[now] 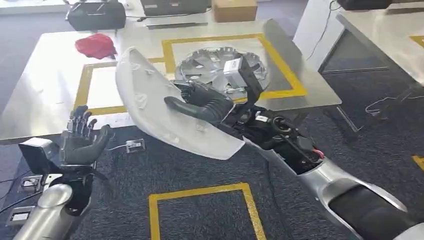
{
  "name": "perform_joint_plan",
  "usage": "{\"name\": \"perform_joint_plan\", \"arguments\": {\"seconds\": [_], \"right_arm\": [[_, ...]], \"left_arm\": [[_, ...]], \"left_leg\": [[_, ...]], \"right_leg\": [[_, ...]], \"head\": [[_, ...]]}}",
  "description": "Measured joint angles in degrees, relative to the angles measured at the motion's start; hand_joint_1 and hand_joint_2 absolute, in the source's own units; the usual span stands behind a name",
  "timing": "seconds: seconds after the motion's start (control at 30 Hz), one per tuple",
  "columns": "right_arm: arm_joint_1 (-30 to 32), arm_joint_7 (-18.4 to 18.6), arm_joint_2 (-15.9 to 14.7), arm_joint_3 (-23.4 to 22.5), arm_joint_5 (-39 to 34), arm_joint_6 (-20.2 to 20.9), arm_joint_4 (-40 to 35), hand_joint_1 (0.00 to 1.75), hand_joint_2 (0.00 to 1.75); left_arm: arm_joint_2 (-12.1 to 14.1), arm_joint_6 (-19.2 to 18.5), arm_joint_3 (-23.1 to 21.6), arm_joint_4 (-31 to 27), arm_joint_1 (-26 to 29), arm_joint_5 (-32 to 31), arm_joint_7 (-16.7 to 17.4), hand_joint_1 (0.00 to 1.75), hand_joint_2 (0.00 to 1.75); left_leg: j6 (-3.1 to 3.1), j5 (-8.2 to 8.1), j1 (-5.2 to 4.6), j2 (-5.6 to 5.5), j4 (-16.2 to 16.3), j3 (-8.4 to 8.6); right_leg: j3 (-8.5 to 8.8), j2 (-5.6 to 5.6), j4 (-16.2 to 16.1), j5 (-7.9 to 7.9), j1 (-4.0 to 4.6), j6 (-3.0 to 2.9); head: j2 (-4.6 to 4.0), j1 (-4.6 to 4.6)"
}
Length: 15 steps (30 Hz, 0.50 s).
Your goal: Take the parts from the cabinet and place them on the table.
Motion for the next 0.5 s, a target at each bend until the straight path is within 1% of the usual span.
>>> {"name": "perform_joint_plan", "arguments": {"seconds": [0.03, 0.07, 0.1, 0.13, 0.17, 0.2, 0.23, 0.27, 0.3, 0.33, 0.37, 0.4, 0.43, 0.47, 0.5], "right_arm": [[-0.2, -0.1, 0.0, 0.0, 0.3, 0.0, 0.0, 1.75, 1.75], [-0.3, -0.2, 0.1, 0.0, 0.5, 0.0, 0.0, 1.75, 1.75], [-0.5, -0.2, 0.1, 0.0, 0.5, 0.0, 0.1, 1.75, 1.75], [-0.5, -0.2, 0.1, 0.0, 0.6, 0.0, 0.1, 1.75, 1.75], [-0.5, -0.2, 0.1, 0.1, 0.6, 0.1, 0.3, 1.75, 1.75], [-0.5, -0.2, 0.2, 0.2, 0.7, 0.1, 0.5, 1.75, 1.75], [-0.5, -0.2, 0.2, 0.2, 0.6, 0.1, 0.6, 1.75, 1.75], [-0.5, -0.2, 0.2, 0.2, 0.6, 0.1, 0.7, 1.75, 1.75], [-0.5, -0.2, 0.2, 0.2, 0.6, 0.0, 0.9, 1.75, 1.75], [-0.6, -0.3, 0.2, 0.2, 0.7, 0.0, 0.9, 1.75, 1.75], [-0.7, -0.3, 0.2, 0.2, 0.7, 0.0, 1.0, 1.75, 1.75], [-0.9, -0.4, 0.3, 0.3, 0.8, 0.0, 1.2, 1.75, 1.75], [-1.4, -0.4, 0.4, 0.4, 0.9, 0.0, 1.3, 1.75, 1.75], [-1.6, -0.5, 0.6, 0.5, 1.0, 0.0, 1.4, 1.75, 1.75], [-1.7, -0.8, 0.7, 0.5, 1.2, 0.1, 1.6, 1.75, 1.75]], "left_arm": [[-0.2, 0.0, 0.0, 0.0, 0.0, 0.0, 0.0, 0.00, 1.75], [-0.2, -0.1, 0.0, 0.0, -0.1, 0.0, 0.0, 0.00, 1.75], [-0.3, -0.3, 0.0, 0.0, -0.1, 0.0, 0.0, 0.00, 1.75], [-0.3, -0.3, 0.0, 0.0, -0.1, 0.0, 0.0, 0.00, 1.75], [-0.4, -0.4, 0.0, 0.0, -0.1, 0.0, 0.0, 0.00, 1.75], [-0.5, -0.3, 0.0, 0.0, 0.0, 0.0, 0.0, 0.00, 1.75], [-0.5, -0.3, 0.0, 0.0, 0.1, 0.0, 0.0, 0.00, 1.75], [-0.5, -0.3, 0.0, 0.0, 0.1, -0.1, 0.0, 0.00, 1.75], [-0.6, -0.3, 0.0, 0.0, 0.1, -0.1, 0.0, 0.00, 1.75], [-0.7, -0.3, 0.0, 0.0, 0.0, -0.2, 0.0, 0.00, 1.75], [-0.8, -0.3, 0.0, 0.1, 0.0, -0.2, 0.0, 0.00, 1.75], [-0.9, -0.3, 0.0, 0.2, -0.1, -0.2, 0.0, 0.00, 1.75], [-0.9, -0.3, -0.1, 0.2, -0.2, -0.2, 0.0, 0.00, 1.75], [-0.9, -0.3, -0.1, 0.3, -0.2, -0.2, 0.0, 0.00, 1.75], [-1.0, -0.3, -0.1, 0.3, -0.3, -0.3, 0.0, 0.00, 1.75]], "left_leg": [[0.39, -0.17, 0.19, -0.10, -0.1, 0.76], [0.85, -0.58, 0.14, -0.12, -0.1, 1.29], [1.17, -0.96, 0.08, -0.16, -0.1, 1.75], [1.30, -1.37, 0.04, -0.17, -0.1, 2.19], [1.43, -1.91, -0.07, -0.18, -0.1, 2.67], [1.53, -2.38, -0.25, -0.19, -0.1, 3.21], [1.60, -2.92, -0.44, -0.26, -0.1, 3.87], [1.65, -3.46, -0.68, -0.32, 0.0, 4.62], [1.70, -4.06, -0.99, -0.35, 0.0, 5.56], [1.71, -4.64, -1.31, -0.36, -0.1, 6.47], [1.72, -5.25, -1.43, -0.35, -0.1, 7.24], [1.67, -5.64, -1.56, -0.33, 0.0, 7.64], [1.42, -5.74, -1.59, -0.49, -0.2, 7.37], [1.12, -5.94, -1.45, -0.36, -0.2, 7.35], [1.03, -5.83, -1.47, -0.25, 0.5, 7.48]], "right_leg": [[-0.26, -0.06, 0.6, -0.38, -0.23, 0.29], [-1.56, -0.31, 3.3, -0.48, -0.28, 0.32], [-3.71, -0.42, 7.6, -1.31, -0.33, 0.46], [-6.52, -0.42, 12.5, -2.89, -0.27, 0.65], [-9.44, -0.43, 17.1, -5.25, -0.26, 0.83], [-11.55, -0.44, 19.8, -7.21, -0.26, 0.76], [-12.78, -0.45, 20.3, -7.84, -0.21, 0.54], [-12.69, -0.45, 18.3, -6.80, -0.08, 0.28], [-11.58, -0.46, 14.1, -3.94, 0.19, -0.26], [-10.04, -0.45, 9.0, -0.03, 0.50, -1.03], [-8.51, -0.46, 3.7, 4.69, 1.05, -2.09], [-8.36, -0.58, 0.9, 7.02, 1.71, -2.91], [-7.40, -0.68, -0.3, 5.49, 1.74, -3.11], [-6.74, -0.57, -0.5, 6.06, 1.86, -2.93], [-6.73, -0.59, -1.0, 5.82, 1.86, -3.08]], "head": [[0.00, 0.24], [-0.02, 0.44], [0.00, 0.61], [0.00, 1.01], [0.00, 1.29], [0.00, 1.51], [0.00, 1.79], [0.00, 2.03], [0.00, 2.45], [0.00, 2.69], [0.00, 2.82], [0.00, 2.64], [0.00, 2.08], [0.00, 2.21], [0.00, 2.38]]}}
